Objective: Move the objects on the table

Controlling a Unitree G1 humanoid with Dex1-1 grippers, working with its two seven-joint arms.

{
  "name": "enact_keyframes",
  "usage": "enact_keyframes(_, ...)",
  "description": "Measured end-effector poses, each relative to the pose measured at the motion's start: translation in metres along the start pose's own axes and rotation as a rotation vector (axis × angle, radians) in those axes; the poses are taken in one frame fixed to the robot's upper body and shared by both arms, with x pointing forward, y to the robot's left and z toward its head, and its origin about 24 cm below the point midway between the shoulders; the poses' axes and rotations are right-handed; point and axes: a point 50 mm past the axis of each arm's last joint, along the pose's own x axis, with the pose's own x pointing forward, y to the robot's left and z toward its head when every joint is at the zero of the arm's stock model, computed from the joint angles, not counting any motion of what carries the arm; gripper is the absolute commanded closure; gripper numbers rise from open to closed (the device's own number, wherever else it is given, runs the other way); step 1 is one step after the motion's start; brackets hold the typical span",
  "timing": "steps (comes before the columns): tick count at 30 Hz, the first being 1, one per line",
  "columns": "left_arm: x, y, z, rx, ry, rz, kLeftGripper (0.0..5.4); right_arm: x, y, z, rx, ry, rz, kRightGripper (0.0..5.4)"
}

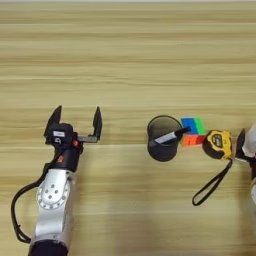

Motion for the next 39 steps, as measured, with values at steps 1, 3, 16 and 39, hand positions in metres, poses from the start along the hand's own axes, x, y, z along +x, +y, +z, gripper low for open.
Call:
enact_keyframes(1, 0.000, 0.000, 0.000, 0.000, 0.000, 0.000, 0.00, 0.000, 0.000, 0.001, 0.001, -0.004, 0.000, 0.00)
enact_keyframes(3, 0.000, 0.000, 0.000, 0.000, 0.000, 0.000, 0.00, 0.001, 0.000, 0.005, 0.003, -0.020, -0.001, 0.00)
enact_keyframes(16, 0.000, -0.001, -0.001, -0.002, 0.002, -0.001, 0.00, 0.010, -0.017, 0.050, -0.002, -0.191, -0.035, 0.00)
enact_keyframes(39, 0.000, -0.002, -0.002, -0.007, 0.005, 0.001, 0.00, -0.035, 0.037, 0.131, 0.097, -0.493, 0.395, 0.00)
